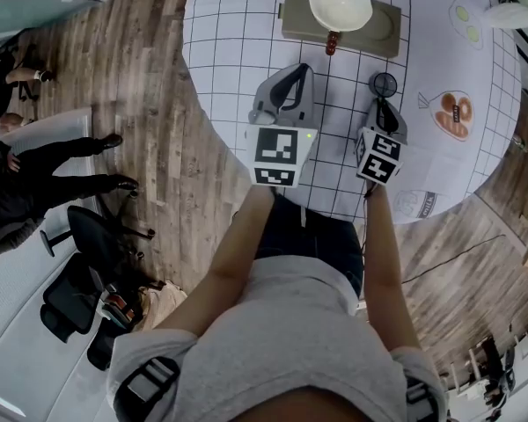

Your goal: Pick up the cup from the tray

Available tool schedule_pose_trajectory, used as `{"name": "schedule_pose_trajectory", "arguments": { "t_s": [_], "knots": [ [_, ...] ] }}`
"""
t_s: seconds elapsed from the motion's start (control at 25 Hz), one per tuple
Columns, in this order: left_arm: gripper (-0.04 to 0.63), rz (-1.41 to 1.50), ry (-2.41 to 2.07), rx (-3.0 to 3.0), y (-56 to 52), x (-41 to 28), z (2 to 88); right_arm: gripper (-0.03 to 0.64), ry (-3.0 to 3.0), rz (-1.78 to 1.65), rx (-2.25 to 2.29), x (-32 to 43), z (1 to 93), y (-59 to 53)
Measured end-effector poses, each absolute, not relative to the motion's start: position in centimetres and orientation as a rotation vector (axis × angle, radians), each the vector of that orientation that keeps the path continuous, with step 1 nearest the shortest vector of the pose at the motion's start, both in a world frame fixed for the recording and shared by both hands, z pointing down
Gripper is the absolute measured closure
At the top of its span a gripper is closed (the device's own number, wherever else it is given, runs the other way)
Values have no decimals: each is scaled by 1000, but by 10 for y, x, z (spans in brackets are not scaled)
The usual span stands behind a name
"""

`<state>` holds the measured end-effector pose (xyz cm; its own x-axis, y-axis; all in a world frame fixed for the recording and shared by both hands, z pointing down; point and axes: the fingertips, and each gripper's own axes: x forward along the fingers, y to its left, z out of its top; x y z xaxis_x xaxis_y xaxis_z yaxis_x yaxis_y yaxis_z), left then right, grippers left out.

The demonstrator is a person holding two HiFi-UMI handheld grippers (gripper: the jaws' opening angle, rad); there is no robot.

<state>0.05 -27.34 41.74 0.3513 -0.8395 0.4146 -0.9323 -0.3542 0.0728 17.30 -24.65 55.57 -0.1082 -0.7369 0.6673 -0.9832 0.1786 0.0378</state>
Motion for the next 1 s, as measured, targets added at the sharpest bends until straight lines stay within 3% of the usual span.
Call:
{"name": "schedule_pose_trajectory", "arguments": {
  "t_s": [1.0],
  "knots": [
    [588, 352, -1623, 2306, -288, 10, 406, 577, -2073, 610, 1859, 171, 475, -246]
  ]
}}
